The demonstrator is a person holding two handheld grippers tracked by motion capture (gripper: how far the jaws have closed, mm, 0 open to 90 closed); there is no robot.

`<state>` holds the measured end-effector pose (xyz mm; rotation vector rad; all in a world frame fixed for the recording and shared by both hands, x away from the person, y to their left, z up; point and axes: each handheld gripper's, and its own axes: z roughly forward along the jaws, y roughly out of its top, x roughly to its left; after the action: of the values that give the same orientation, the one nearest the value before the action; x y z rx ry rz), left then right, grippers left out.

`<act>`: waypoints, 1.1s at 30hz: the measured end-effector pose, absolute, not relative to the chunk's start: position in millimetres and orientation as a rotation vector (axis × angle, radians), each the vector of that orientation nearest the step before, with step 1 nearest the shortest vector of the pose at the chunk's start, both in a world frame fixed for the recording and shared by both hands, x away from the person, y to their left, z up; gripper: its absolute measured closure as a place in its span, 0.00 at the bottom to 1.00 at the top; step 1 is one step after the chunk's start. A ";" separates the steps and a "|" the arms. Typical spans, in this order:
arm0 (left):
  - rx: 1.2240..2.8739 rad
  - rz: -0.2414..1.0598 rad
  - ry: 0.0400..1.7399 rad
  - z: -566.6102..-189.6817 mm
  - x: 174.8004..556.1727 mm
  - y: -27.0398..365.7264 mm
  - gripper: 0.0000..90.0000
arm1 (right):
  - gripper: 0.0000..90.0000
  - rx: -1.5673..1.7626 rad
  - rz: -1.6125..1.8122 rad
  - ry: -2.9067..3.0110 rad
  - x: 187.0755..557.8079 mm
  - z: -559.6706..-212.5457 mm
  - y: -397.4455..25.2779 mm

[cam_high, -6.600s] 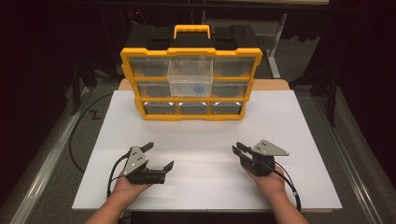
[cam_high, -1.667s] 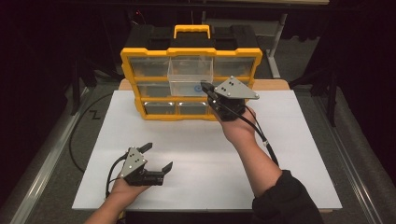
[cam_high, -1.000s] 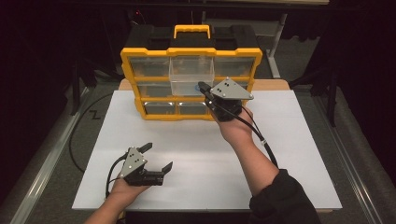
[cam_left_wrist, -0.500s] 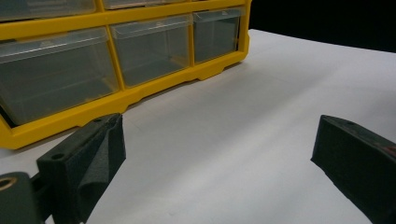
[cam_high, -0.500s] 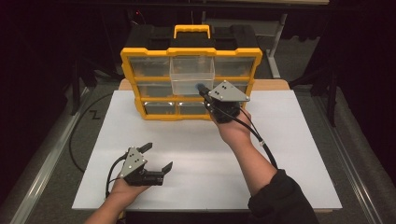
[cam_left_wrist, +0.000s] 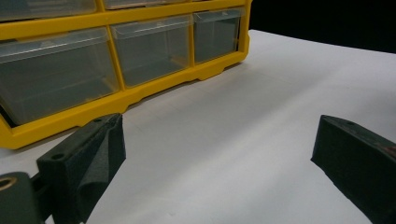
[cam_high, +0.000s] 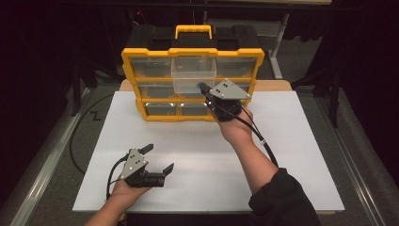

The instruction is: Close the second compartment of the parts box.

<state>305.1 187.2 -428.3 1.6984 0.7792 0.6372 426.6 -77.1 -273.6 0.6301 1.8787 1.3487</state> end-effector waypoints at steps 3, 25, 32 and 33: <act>1.698 0.637 0.779 -428.2 305.0 187.2 0.04 | 1.00 0.631 1.348 1.878 427.7 -273.6 -76.9; 1.695 0.635 0.779 -428.0 304.7 187.5 0.04 | 1.00 0.664 1.324 1.854 444.5 -270.4 -75.5; 1.693 0.634 0.775 -427.8 304.5 187.5 0.04 | 1.00 0.676 1.314 1.847 450.8 -268.4 -74.2; 1.693 0.634 0.775 -427.9 304.6 187.5 0.04 | 1.00 0.677 1.313 1.847 451.5 -268.0 -74.1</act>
<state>304.6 187.5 -427.9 1.6925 0.7755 0.6342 451.5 -74.1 -268.0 0.6773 1.8471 1.3133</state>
